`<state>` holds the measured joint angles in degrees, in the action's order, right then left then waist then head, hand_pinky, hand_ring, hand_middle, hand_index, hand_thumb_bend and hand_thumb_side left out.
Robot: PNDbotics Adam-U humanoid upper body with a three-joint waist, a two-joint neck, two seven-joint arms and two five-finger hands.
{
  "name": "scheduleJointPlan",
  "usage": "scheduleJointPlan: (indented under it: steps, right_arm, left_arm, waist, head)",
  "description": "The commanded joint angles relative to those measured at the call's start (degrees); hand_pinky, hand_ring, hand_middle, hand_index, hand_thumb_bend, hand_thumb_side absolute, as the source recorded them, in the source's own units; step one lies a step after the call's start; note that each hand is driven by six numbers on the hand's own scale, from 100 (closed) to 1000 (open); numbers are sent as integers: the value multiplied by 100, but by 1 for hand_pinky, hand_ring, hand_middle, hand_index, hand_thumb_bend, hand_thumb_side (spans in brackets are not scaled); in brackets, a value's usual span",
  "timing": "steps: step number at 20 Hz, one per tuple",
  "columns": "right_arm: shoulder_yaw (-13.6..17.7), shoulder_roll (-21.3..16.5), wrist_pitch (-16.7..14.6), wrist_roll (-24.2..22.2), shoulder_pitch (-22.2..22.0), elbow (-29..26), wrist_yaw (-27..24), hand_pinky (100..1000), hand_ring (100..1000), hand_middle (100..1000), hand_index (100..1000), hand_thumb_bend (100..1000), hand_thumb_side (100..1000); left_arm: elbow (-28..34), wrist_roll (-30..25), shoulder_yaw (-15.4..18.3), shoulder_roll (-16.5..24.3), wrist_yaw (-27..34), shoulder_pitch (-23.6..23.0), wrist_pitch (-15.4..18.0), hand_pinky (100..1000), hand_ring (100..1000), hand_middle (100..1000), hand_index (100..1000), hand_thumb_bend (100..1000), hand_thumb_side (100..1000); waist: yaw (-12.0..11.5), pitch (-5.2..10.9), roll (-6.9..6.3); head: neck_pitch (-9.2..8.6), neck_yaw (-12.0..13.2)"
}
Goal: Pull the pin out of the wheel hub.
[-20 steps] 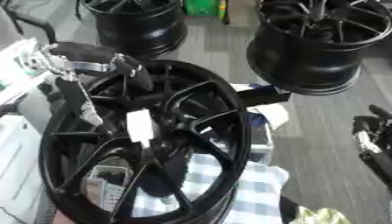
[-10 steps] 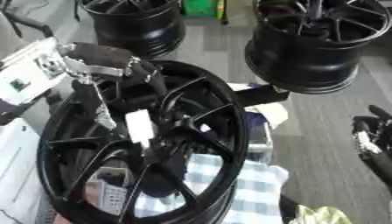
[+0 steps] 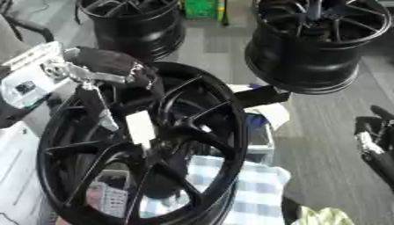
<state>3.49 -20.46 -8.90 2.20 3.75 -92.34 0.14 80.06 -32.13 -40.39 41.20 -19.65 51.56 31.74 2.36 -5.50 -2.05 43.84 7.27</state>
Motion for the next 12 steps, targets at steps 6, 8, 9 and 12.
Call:
scheduleJointPlan:
  steps: [6,8,9,12]
  right_arm:
    - [16,-149,-7,-14,49,-42,22,806,803,729,935,100,466]
    - [15,-149,-8,-14,51,-42,22,806,803,729,935,100,465]
    - [14,-149,-8,-16,52,-41,22,806,803,729,935,100,465]
    - [14,-153,-8,-18,57,-40,24,806,802,728,935,100,464]
  left_arm:
    - [-34,-1983,7,64,51,71,2022,801,722,695,777,481,238]
    - [-42,-1983,10,60,149,66,2016,802,719,691,774,475,246]
    - [-39,-1983,-1,61,205,64,2004,805,719,694,777,467,257]
    - [7,-1983,-108,81,444,64,1944,809,723,702,784,481,277]
  waist:
    - [6,71,5]
    - [5,70,7]
    - [5,70,8]
    - [3,73,7]
  head:
    - [28,-14]
    - [28,-14]
    - [28,-15]
    - [28,-13]
